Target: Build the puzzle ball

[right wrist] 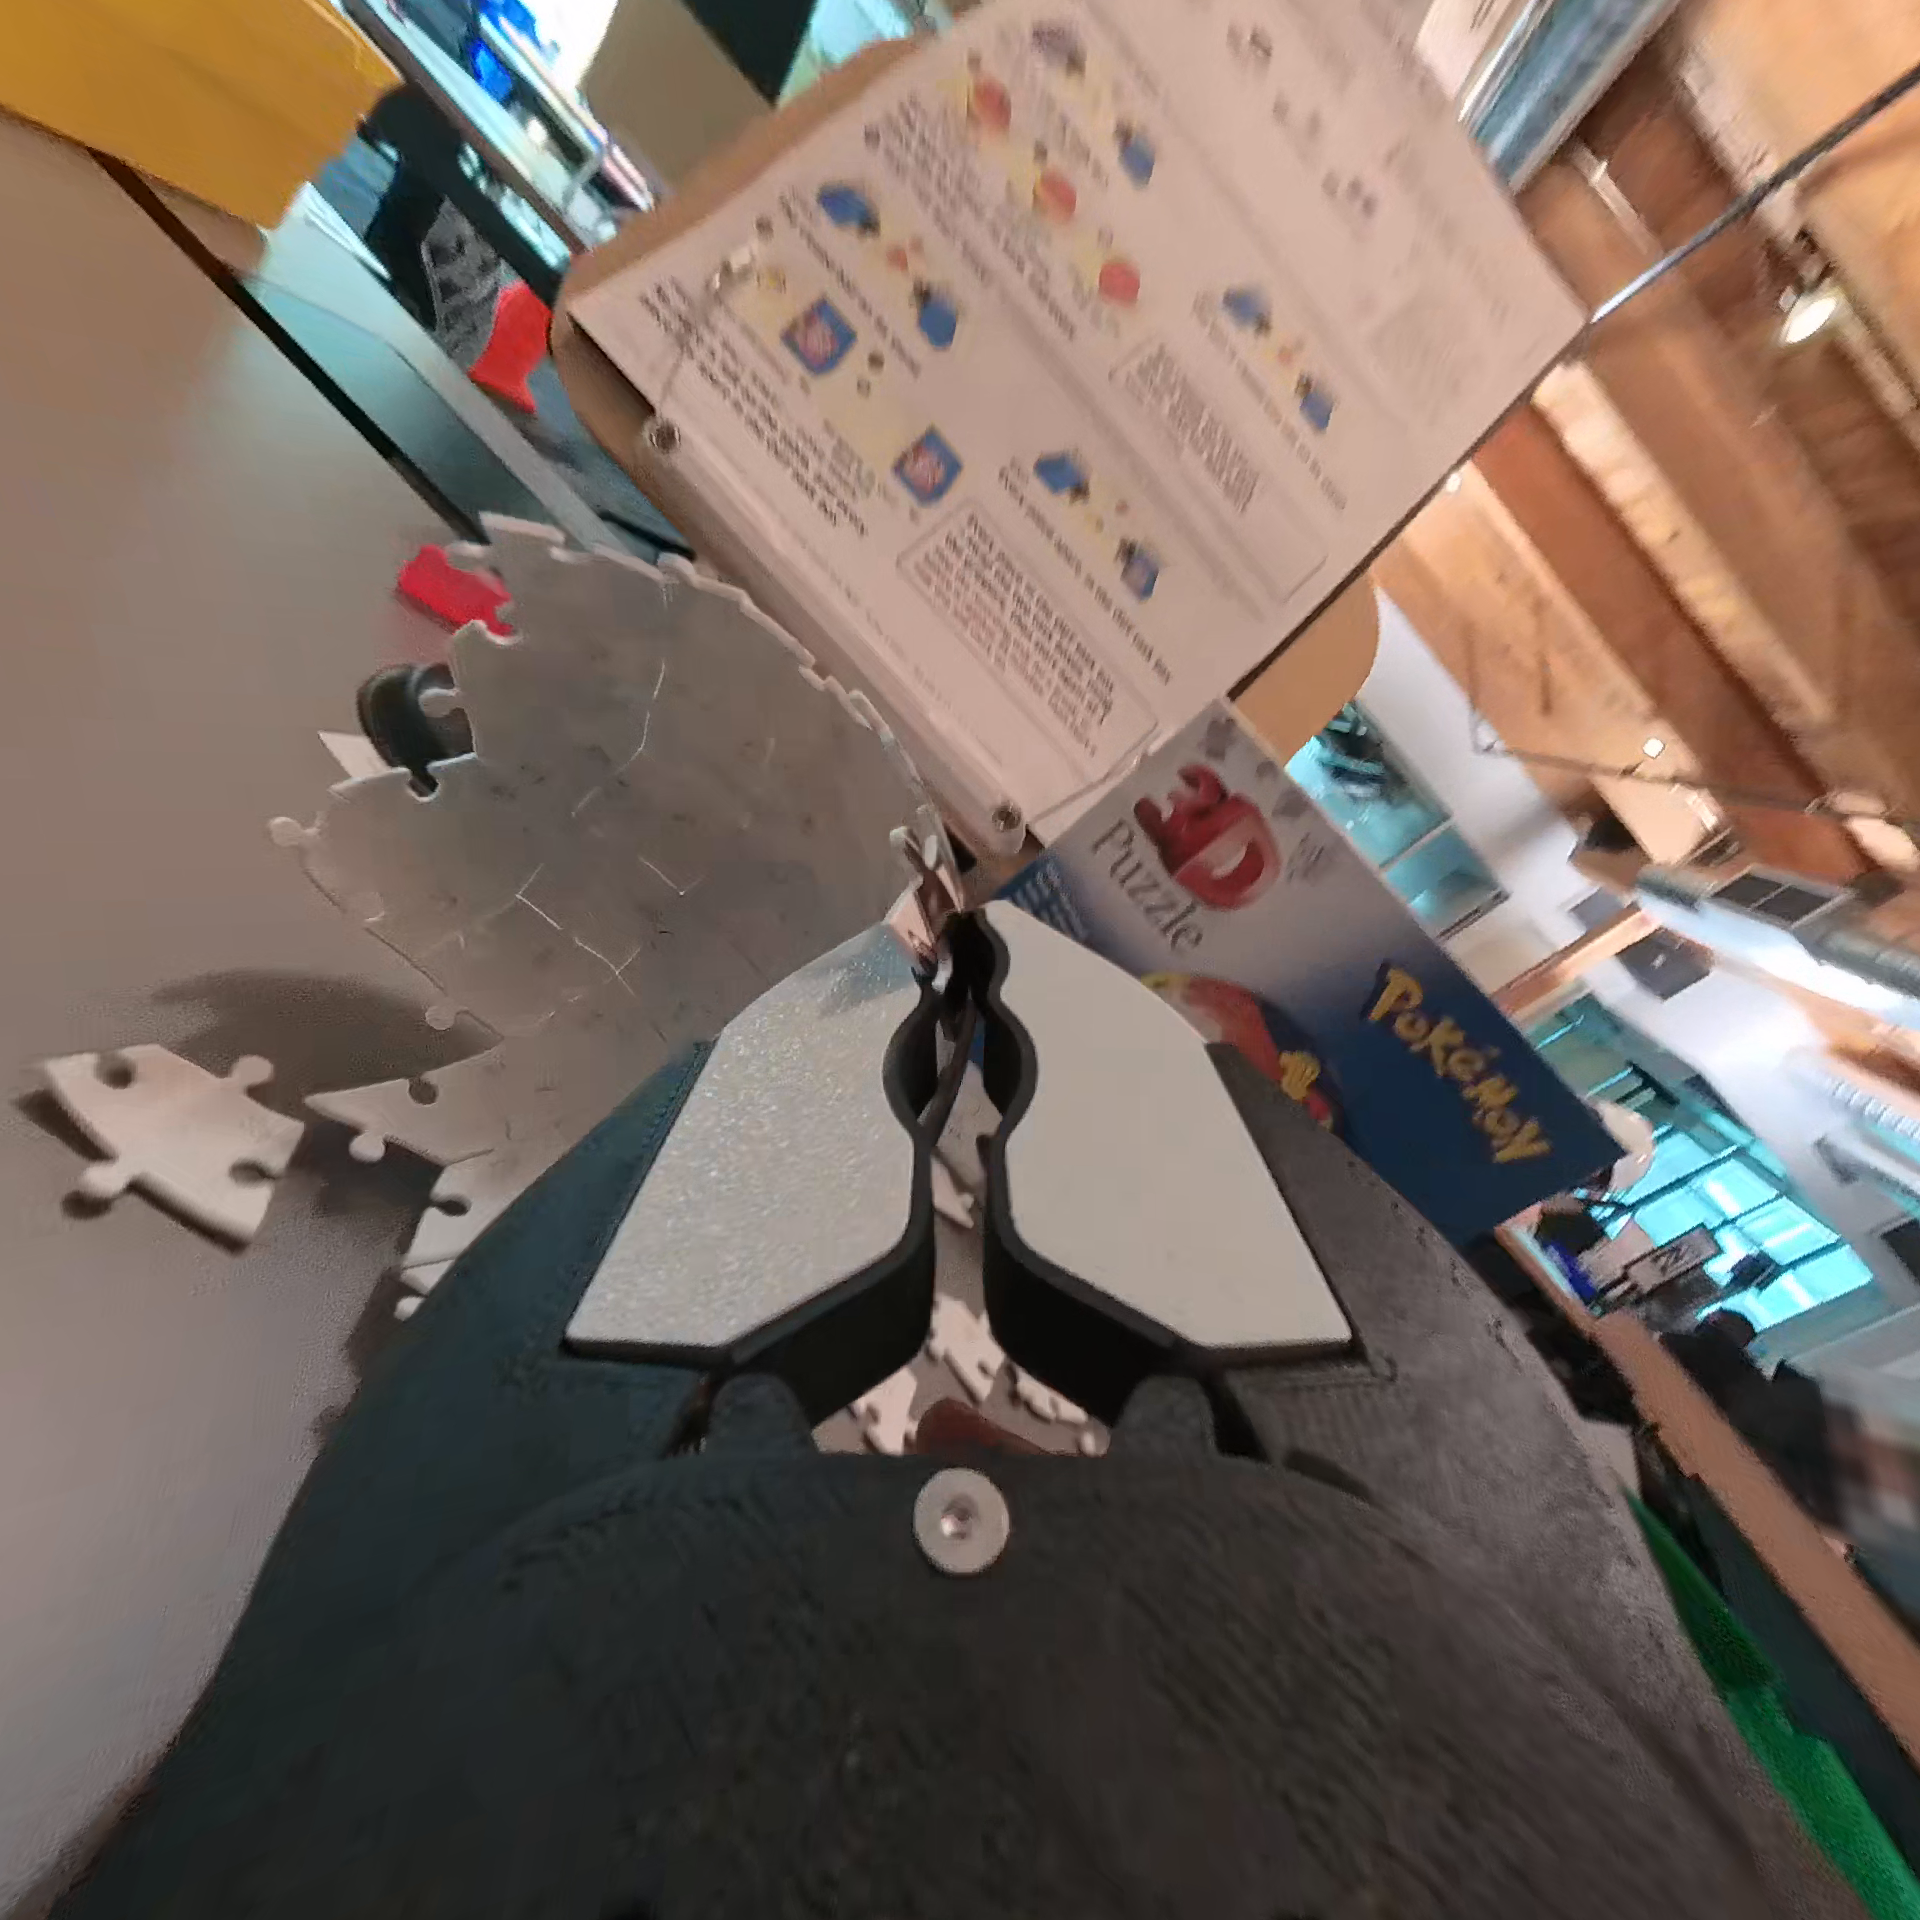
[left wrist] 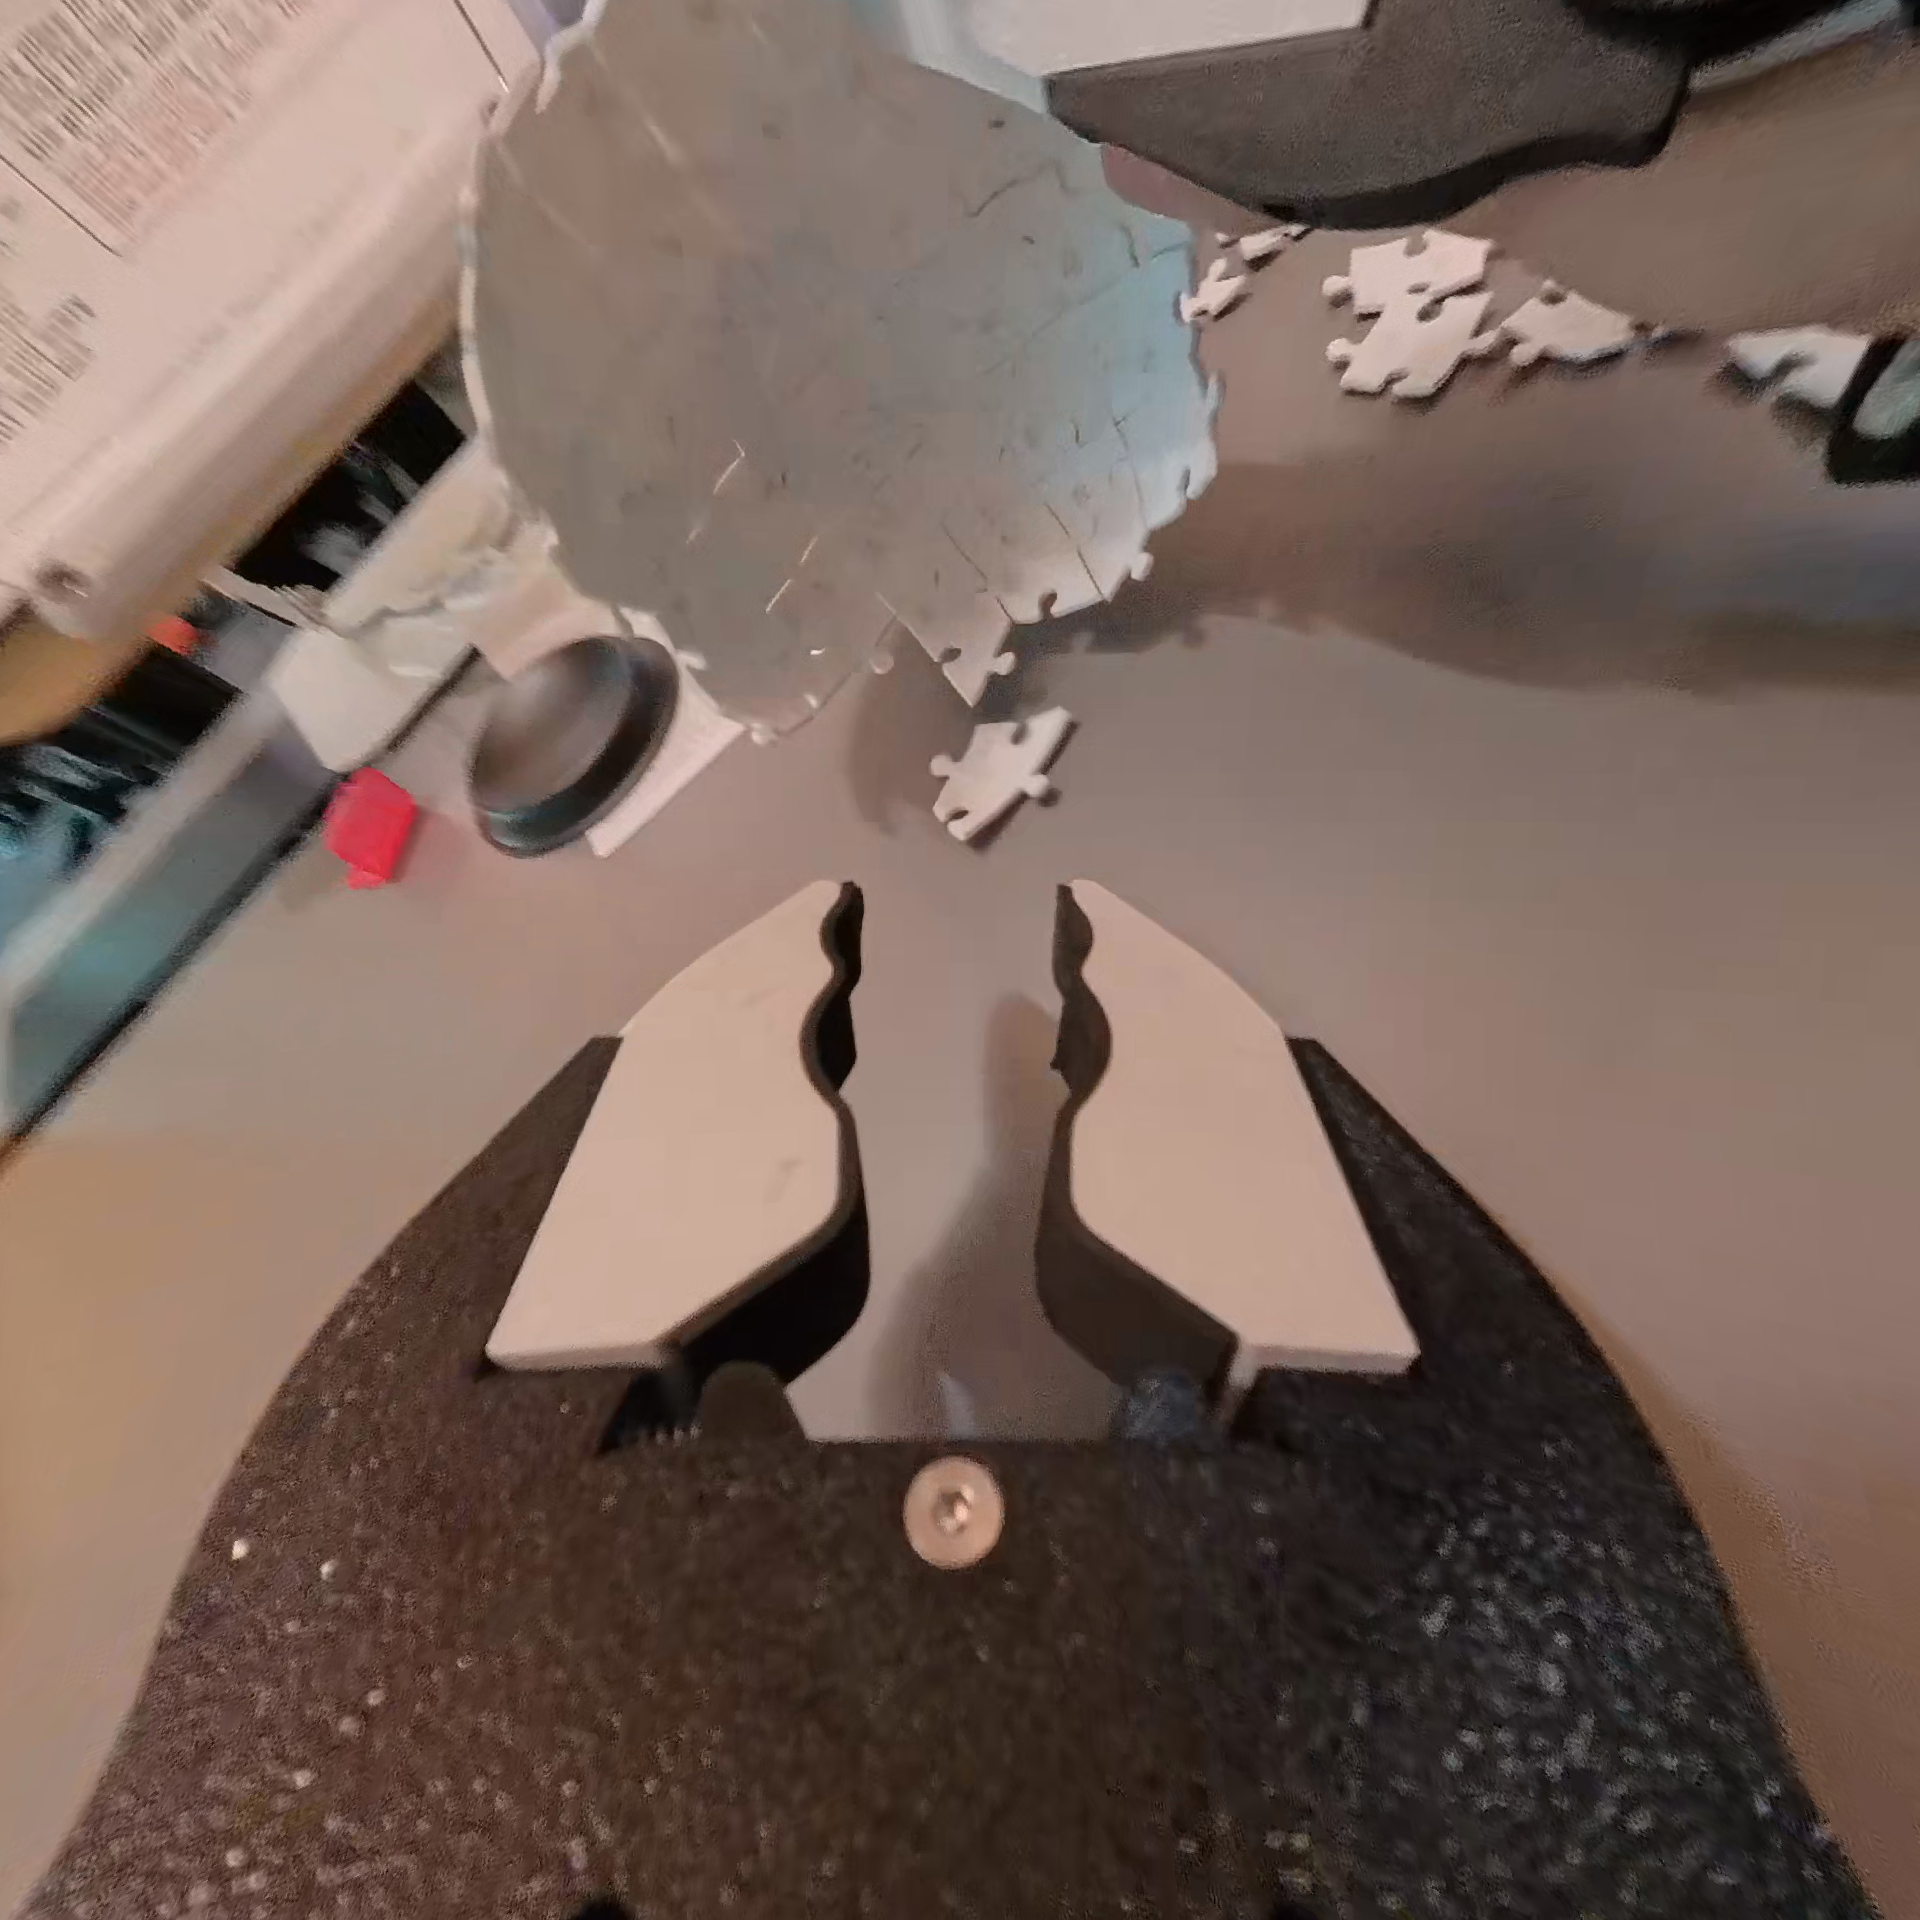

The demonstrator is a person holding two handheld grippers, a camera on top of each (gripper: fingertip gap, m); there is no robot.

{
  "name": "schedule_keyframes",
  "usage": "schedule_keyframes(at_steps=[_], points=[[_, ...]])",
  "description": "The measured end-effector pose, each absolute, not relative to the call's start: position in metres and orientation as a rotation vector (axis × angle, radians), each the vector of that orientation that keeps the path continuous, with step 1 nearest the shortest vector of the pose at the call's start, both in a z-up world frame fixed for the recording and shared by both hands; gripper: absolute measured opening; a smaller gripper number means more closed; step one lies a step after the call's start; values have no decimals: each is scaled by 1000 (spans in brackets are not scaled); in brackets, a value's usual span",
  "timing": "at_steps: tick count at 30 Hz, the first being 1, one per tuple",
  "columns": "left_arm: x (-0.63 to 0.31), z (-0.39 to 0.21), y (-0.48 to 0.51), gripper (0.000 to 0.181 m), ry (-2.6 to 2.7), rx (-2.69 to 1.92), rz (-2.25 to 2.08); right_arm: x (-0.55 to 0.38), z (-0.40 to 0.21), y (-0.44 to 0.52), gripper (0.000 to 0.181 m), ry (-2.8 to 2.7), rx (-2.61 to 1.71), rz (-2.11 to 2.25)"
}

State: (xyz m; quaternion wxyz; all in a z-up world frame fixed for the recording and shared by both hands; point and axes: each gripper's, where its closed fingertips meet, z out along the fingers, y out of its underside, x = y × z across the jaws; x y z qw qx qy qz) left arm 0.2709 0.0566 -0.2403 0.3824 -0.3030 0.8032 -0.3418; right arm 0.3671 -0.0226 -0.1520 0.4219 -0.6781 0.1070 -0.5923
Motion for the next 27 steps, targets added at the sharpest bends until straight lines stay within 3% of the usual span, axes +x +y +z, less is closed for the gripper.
schedule_keyframes(at_steps=[6,16,27], points=[[283,-244,52,46,2128,-1016,-1014,380,-172,-42,3,427,-1781,-1365],[300,-259,49,40,2248,-1106,-948,382,-173,-46,3,410,-1759,-1404],[313,-276,35,48,2272,-1308,-845,384,-175,-49,3,446,-1730,-1366]])
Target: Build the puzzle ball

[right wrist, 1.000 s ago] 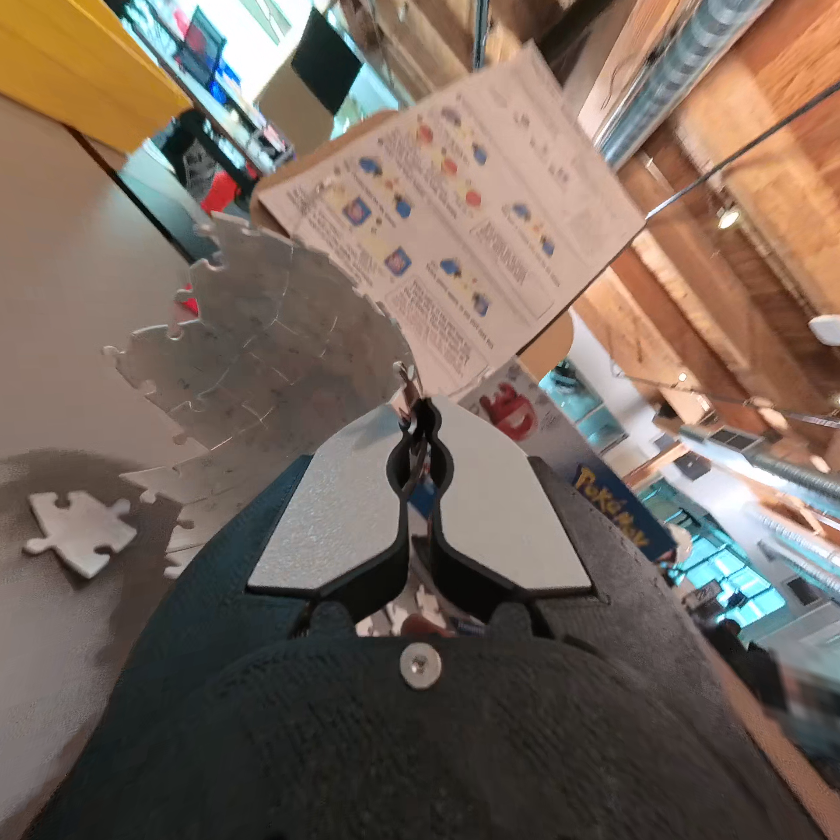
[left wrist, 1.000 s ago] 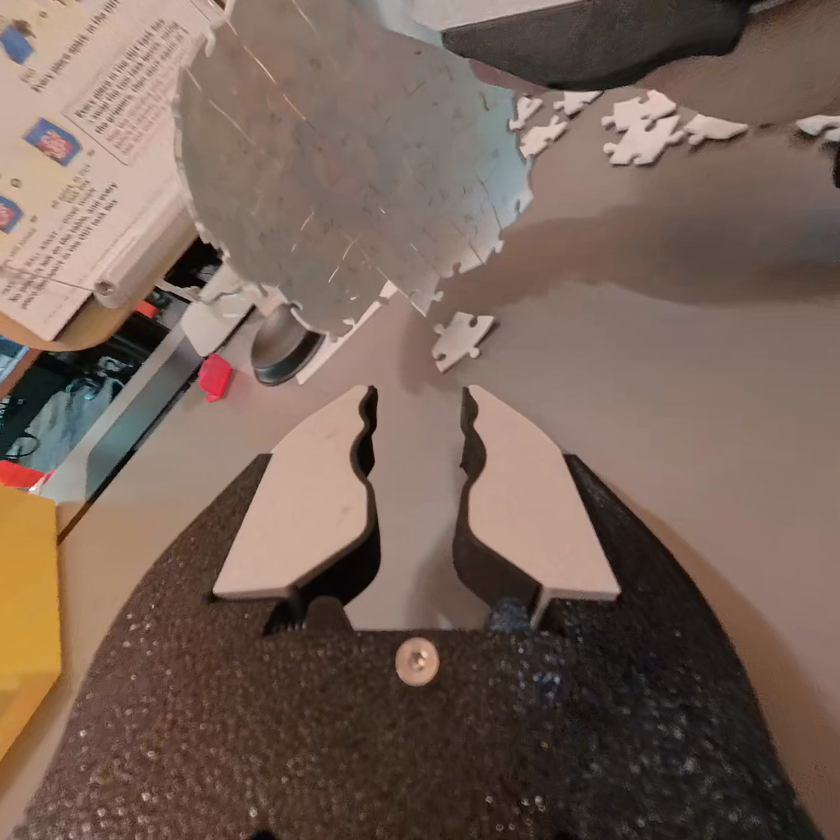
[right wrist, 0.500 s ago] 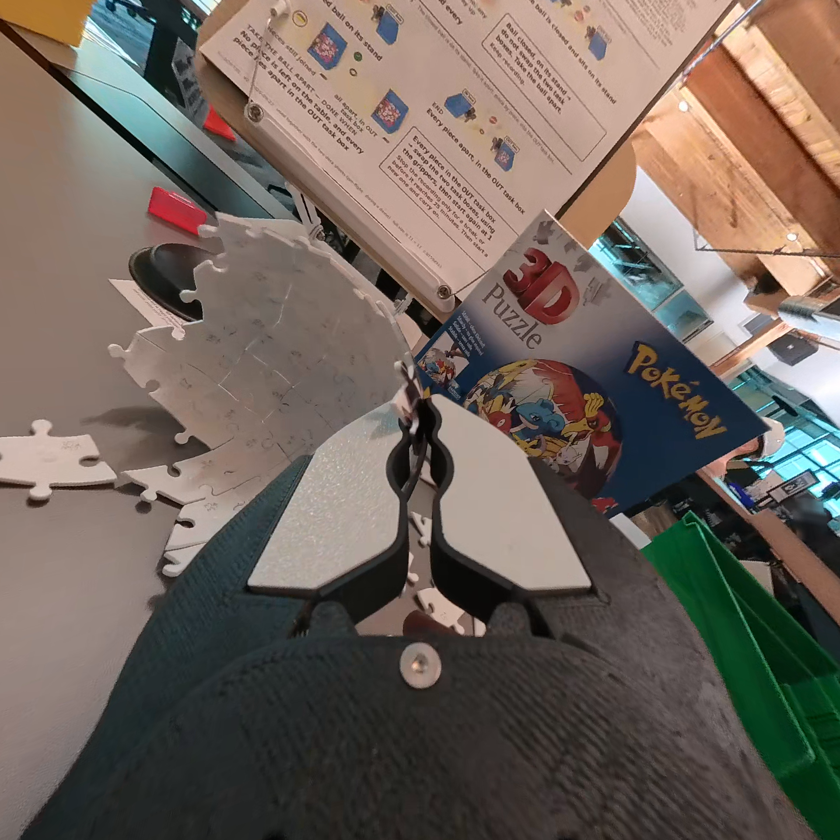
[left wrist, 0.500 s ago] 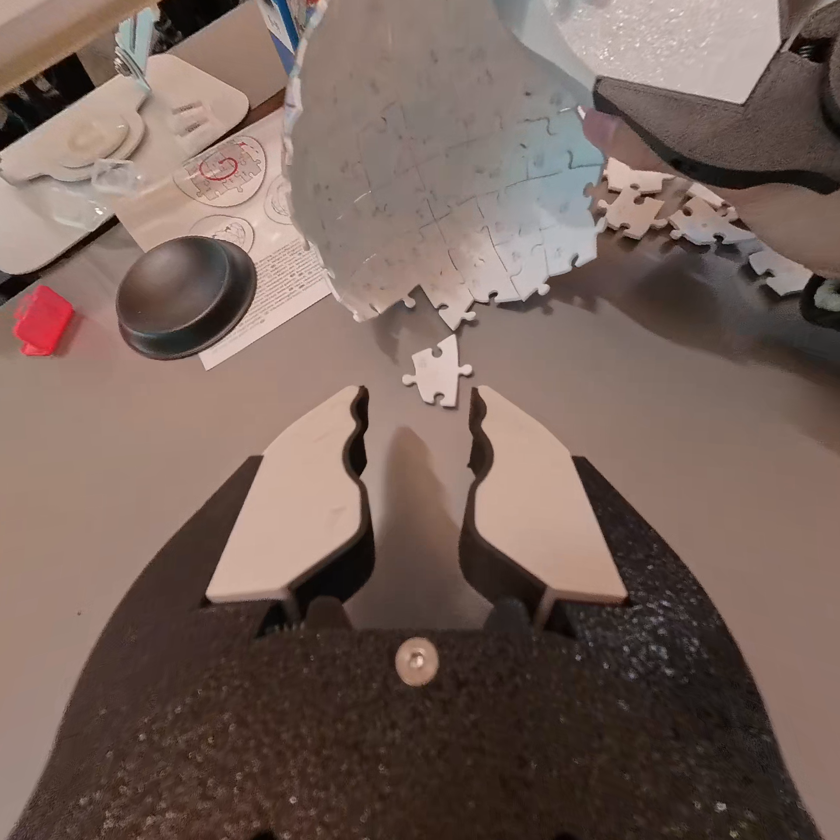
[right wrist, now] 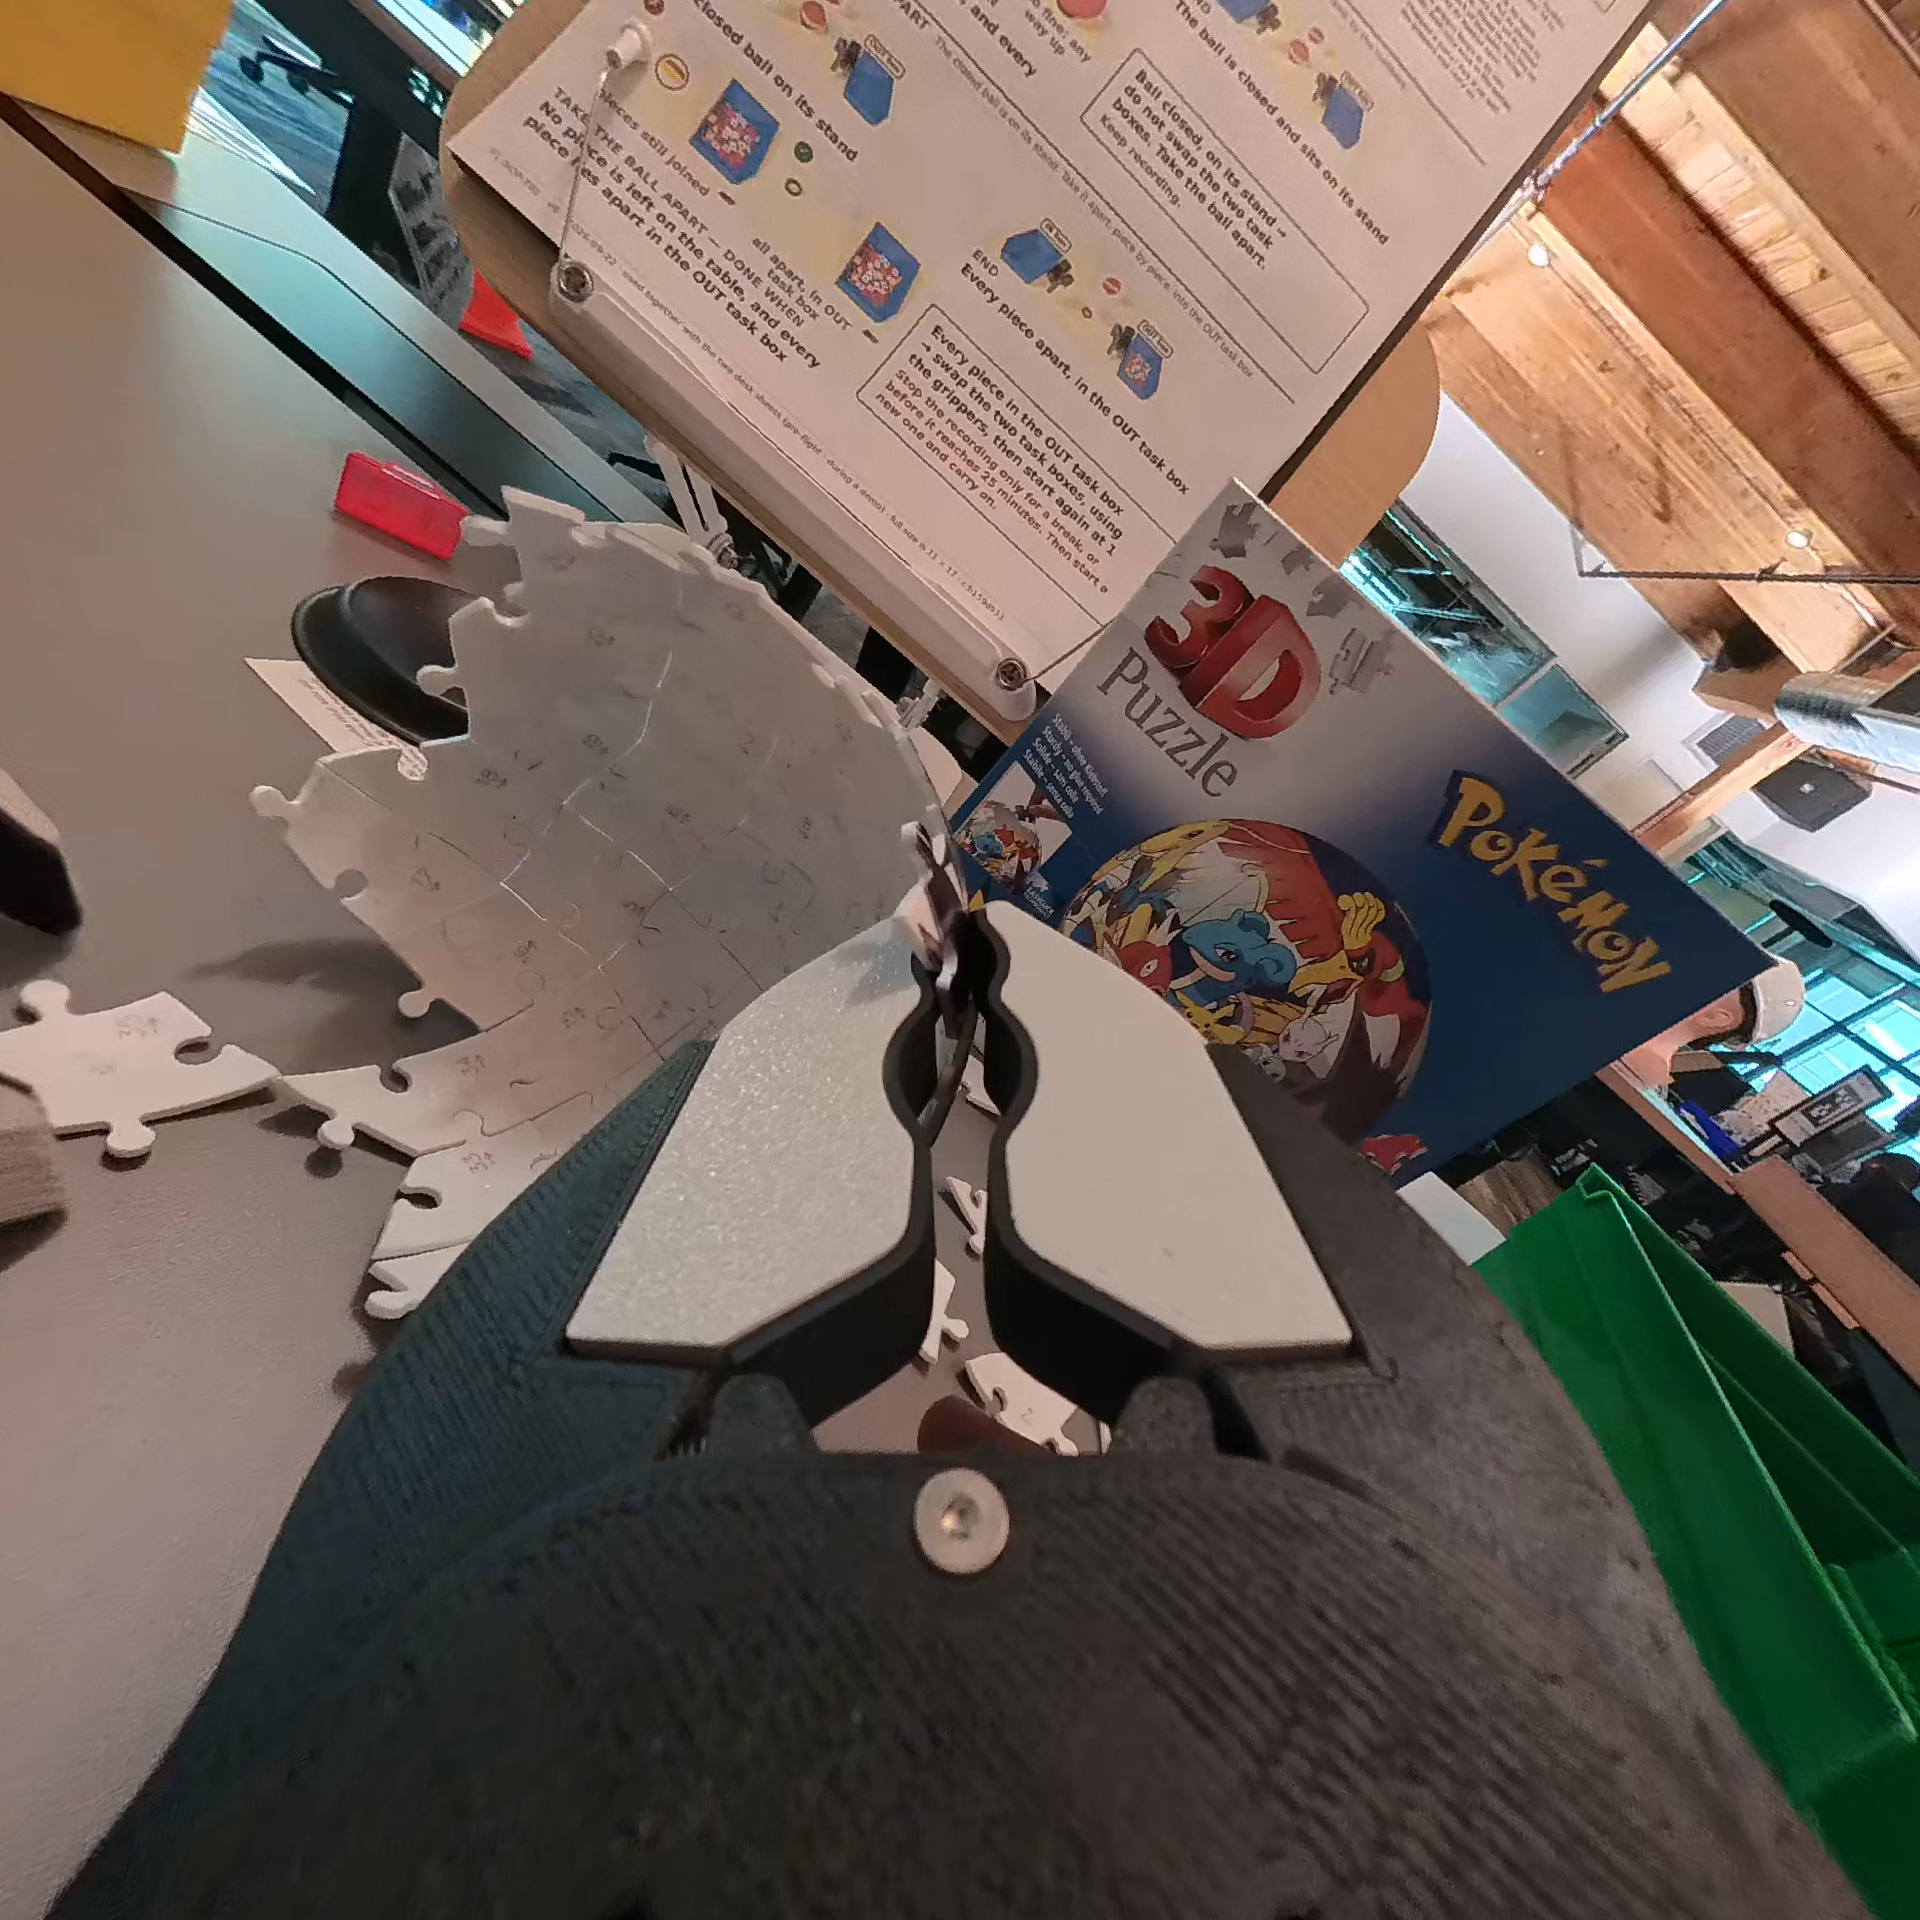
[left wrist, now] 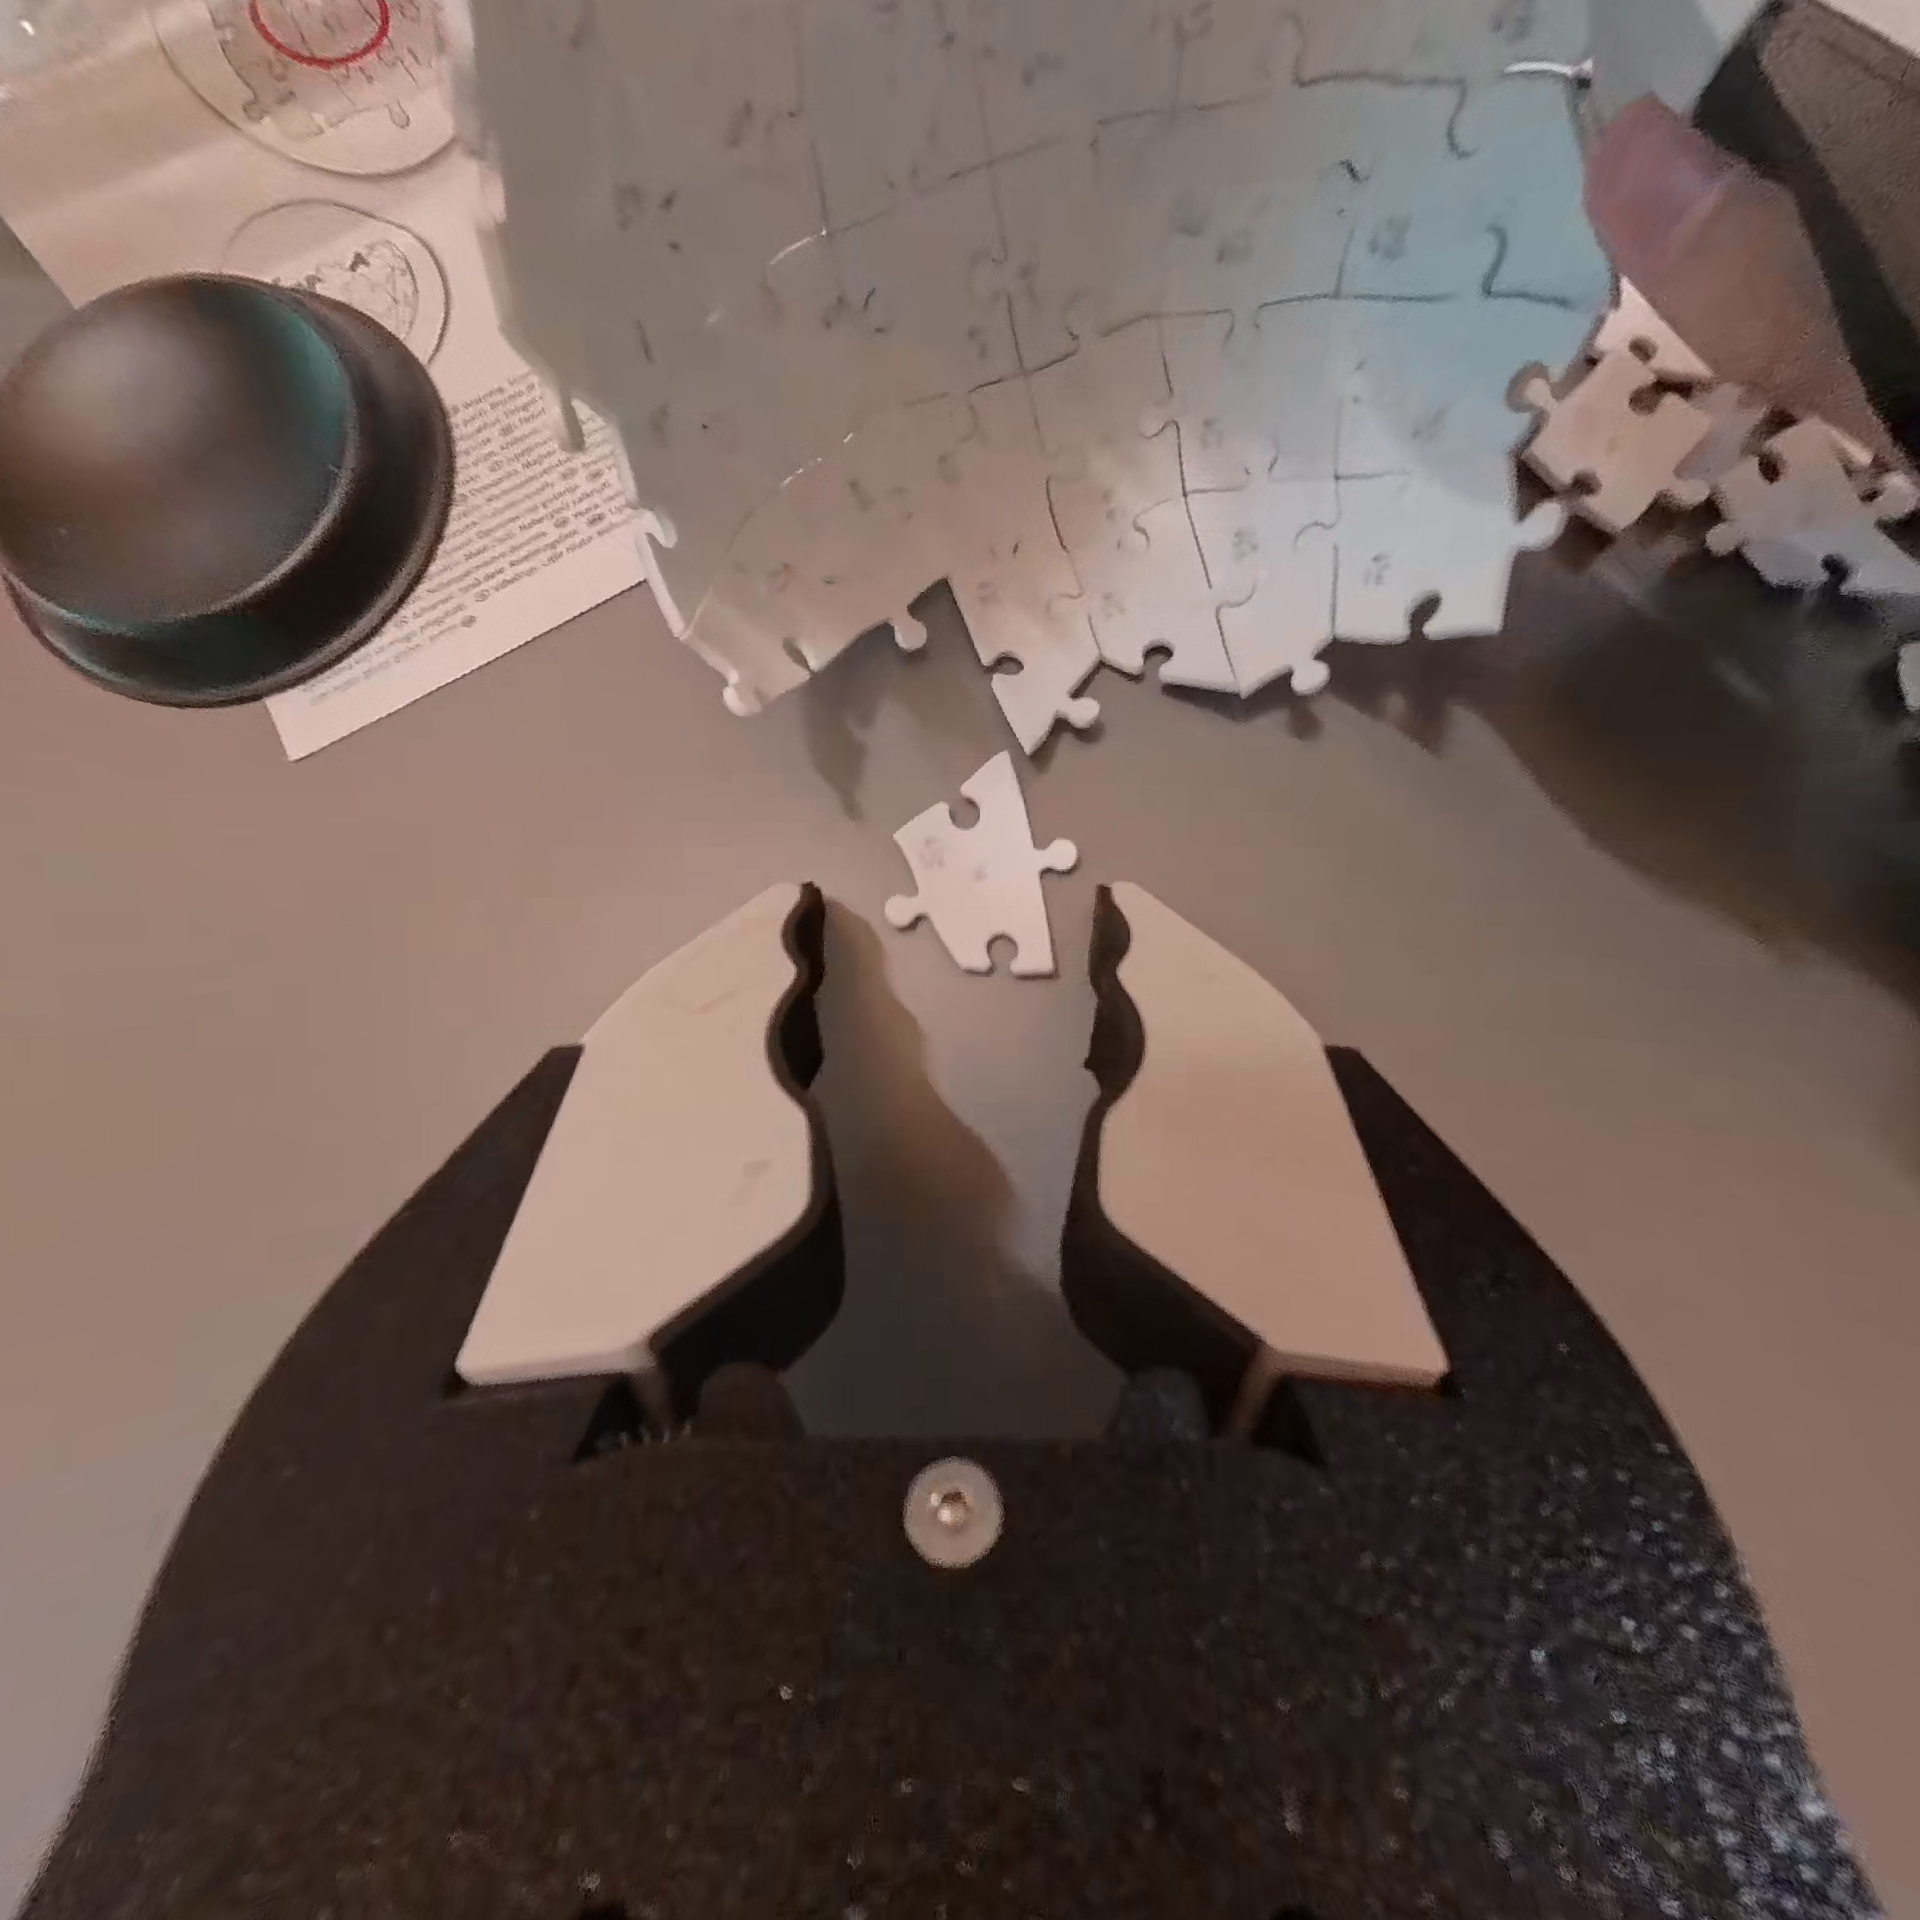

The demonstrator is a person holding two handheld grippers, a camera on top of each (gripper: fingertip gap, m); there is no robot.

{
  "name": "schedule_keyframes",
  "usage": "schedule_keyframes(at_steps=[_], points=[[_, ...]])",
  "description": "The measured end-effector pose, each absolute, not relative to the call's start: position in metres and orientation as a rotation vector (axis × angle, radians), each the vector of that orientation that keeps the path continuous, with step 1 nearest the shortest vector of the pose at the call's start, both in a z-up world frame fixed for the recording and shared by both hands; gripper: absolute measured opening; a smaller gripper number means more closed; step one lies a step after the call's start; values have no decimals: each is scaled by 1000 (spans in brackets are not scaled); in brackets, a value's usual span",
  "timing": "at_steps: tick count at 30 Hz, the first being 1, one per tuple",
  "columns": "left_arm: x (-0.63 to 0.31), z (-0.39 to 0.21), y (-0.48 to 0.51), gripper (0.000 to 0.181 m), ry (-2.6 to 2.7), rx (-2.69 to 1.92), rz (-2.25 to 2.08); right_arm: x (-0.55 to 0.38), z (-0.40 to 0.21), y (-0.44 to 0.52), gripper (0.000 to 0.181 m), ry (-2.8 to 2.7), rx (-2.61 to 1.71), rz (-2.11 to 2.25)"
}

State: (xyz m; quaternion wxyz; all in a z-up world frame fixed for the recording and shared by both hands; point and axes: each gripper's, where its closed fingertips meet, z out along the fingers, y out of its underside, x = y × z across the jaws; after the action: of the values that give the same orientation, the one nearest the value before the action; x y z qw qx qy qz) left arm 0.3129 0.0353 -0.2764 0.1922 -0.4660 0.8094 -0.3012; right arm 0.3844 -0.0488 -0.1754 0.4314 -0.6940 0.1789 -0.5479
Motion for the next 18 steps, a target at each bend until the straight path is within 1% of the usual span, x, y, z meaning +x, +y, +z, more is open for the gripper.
schedule_keyframes(at_steps=[2,4,6,14,18], points=[[315,-277,30,38,2277,-1342,-863,384,-176,-49,3,448,-1726,-1359],[316,-277,29,33,2269,-1343,-874,385,-176,-50,3,451,-1724,-1353],[316,-277,30,24,2262,-1331,-887,385,-176,-49,3,448,-1723,-1349],[307,-276,36,23,2262,-1319,-933,382,-174,-45,3,407,-1720,-1349],[302,-265,41,23,2187,-1309,-1006,377,-172,-39,3,365,-1720,-1341]])
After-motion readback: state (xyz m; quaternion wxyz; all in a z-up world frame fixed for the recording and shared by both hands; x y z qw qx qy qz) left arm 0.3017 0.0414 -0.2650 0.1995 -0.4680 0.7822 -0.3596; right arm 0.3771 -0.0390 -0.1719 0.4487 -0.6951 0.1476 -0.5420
